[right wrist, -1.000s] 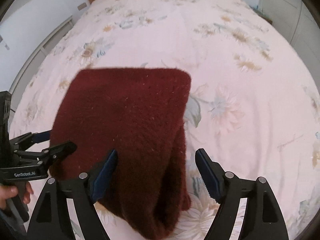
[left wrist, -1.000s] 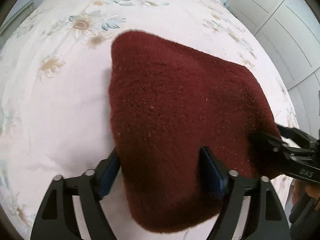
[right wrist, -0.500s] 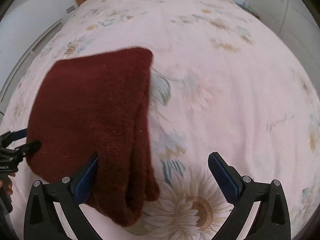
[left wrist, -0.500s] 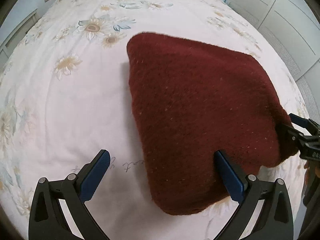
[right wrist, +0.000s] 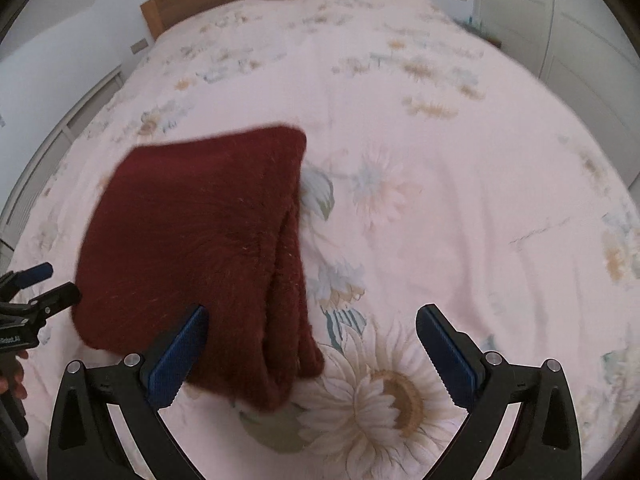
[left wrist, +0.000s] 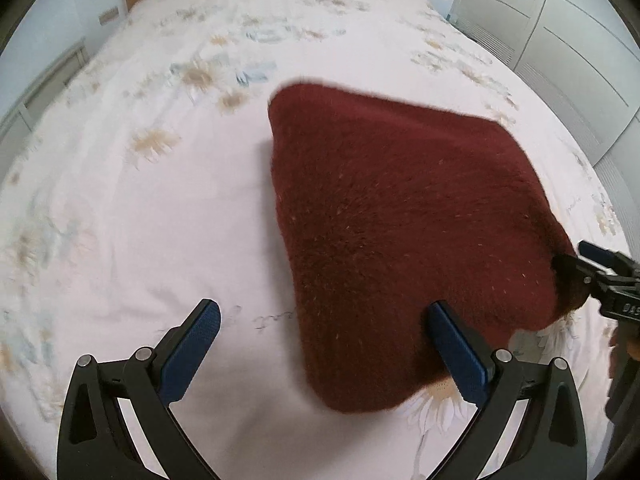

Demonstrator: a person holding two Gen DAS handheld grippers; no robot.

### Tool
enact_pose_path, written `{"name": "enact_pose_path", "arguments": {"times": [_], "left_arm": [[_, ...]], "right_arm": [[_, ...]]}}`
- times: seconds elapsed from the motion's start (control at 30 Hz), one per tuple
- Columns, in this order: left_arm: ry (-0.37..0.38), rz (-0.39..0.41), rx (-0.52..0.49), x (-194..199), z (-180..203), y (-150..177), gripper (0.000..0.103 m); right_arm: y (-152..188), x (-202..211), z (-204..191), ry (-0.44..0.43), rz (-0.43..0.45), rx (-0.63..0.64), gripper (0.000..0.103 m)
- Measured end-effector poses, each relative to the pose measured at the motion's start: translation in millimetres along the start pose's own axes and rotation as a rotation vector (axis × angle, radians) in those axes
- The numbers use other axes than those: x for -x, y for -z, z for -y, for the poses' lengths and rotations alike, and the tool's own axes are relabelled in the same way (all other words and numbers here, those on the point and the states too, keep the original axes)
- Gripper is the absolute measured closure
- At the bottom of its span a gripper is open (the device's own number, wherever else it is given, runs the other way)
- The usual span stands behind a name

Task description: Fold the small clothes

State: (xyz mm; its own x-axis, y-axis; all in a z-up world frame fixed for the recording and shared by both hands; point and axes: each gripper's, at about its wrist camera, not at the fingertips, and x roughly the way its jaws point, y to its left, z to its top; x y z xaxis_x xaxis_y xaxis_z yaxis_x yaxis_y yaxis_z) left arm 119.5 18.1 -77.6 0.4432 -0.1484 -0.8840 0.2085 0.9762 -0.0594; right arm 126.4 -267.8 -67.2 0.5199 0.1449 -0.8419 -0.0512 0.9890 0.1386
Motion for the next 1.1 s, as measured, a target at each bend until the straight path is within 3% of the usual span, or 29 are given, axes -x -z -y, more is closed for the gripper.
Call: {"name": "enact_pose_path", "arguments": {"times": [0.23,0.4,0.7,1.1], "left_arm": [[-0.076,0.088,0.005,73,10,2,0.001],[-0.107,0.113,0.028,95,14,-1,0.001],[-0.155,0.095,0.058,110,17,30,0.001],[-0.178,0.07,0.078,98,17,38,0.001]], "right_arm": [[-2,80,-2,0.056,0.09,0.035,0.0],[12,118,0,0.094,0.126,0.041,0.0],[34,128,3,0.124,0.113,0.035,0.0],[42,126,5,0.115,0.085,0.025,0.0]]}}
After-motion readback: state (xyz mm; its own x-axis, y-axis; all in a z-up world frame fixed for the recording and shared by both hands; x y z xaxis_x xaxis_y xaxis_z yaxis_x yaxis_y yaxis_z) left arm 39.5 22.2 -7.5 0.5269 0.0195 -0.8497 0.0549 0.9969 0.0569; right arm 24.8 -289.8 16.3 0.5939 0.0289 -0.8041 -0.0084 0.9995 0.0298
